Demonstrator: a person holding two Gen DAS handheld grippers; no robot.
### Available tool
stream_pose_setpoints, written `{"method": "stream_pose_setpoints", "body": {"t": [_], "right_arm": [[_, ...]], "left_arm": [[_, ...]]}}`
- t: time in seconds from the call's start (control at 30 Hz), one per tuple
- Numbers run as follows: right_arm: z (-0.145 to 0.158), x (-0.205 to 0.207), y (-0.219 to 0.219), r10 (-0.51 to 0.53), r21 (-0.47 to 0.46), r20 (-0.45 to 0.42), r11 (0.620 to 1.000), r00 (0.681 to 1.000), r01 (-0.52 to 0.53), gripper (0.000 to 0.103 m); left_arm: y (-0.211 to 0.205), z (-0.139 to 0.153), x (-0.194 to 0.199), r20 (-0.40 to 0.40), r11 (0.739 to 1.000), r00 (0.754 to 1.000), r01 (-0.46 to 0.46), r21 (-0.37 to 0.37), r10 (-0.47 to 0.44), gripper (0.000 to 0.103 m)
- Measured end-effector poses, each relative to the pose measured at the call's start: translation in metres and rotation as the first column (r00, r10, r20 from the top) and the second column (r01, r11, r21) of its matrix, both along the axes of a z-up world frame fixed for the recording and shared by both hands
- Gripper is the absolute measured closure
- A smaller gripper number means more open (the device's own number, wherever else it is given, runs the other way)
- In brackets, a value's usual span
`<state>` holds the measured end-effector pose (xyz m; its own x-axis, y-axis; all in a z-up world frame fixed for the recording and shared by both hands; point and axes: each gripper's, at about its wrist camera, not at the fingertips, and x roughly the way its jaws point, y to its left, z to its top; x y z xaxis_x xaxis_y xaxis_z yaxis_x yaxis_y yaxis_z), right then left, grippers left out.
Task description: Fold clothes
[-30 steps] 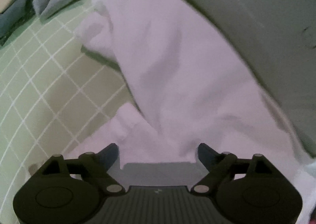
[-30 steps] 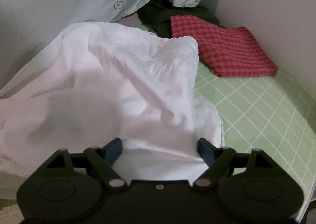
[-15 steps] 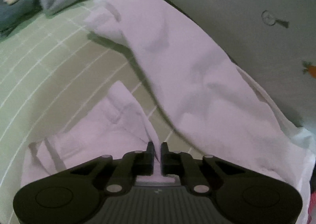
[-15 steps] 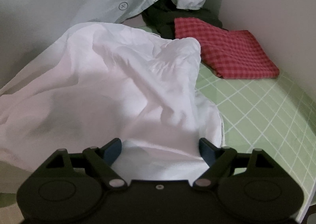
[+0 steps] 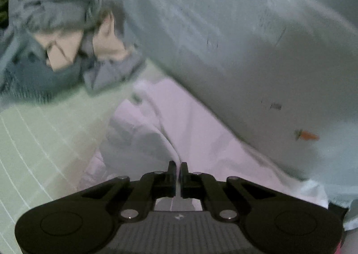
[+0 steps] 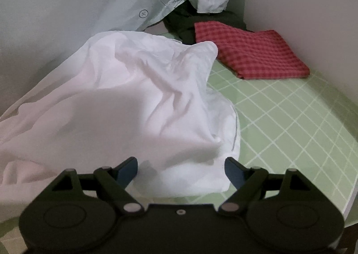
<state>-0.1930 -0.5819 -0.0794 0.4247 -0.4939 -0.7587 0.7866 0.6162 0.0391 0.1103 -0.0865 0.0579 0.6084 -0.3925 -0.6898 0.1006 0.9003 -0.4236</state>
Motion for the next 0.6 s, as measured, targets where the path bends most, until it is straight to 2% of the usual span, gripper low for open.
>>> {"method": "stream_pose_setpoints", "body": {"t": [0.1,0.23,0.3,0.37,0.47,0.53,0.6], "right_arm": [[0.007,-0.004,0.011,0.007,-0.009,0.004,1.0,1.0,-0.007,0.018],[0.012,-0.007,0.027,0.014,-0.012,-0.001,1.0,1.0,-0.014,0.018],[0.011,-0.008,0.038,0.021,-0.01,-0.01,1.0,1.0,-0.021,0.018],[0.008,-0.009,0.049,0.03,-0.005,-0.021,1.0,0.999,-0.03,0.018],[-0.001,-0.009,0.067,0.042,0.019,-0.037,0.999,0.998,-0.042,0.018],[-0.005,-0.01,0.077,0.047,0.035,-0.043,0.998,0.998,-0.046,0.018],[-0.009,-0.011,0.087,0.05,0.049,-0.047,0.998,0.998,-0.048,0.018]], "left_arm": [[0.021,0.033,0.002,0.086,1.0,0.996,0.001,-0.031,0.002,0.101],[0.056,0.08,-0.006,0.257,1.0,0.966,-0.019,-0.024,0.025,0.101],[0.077,0.083,-0.012,0.262,0.999,0.964,-0.033,-0.023,0.038,0.1],[0.096,0.063,-0.015,0.202,0.998,0.978,-0.06,-0.005,0.06,0.1],[0.123,0.007,-0.02,0.049,0.989,0.992,-0.123,0.082,0.12,0.1],[0.143,-0.034,-0.027,-0.078,0.983,0.984,-0.151,0.107,0.159,0.1],[0.162,-0.072,-0.03,-0.22,0.982,0.959,-0.162,0.098,0.18,0.099]]}}
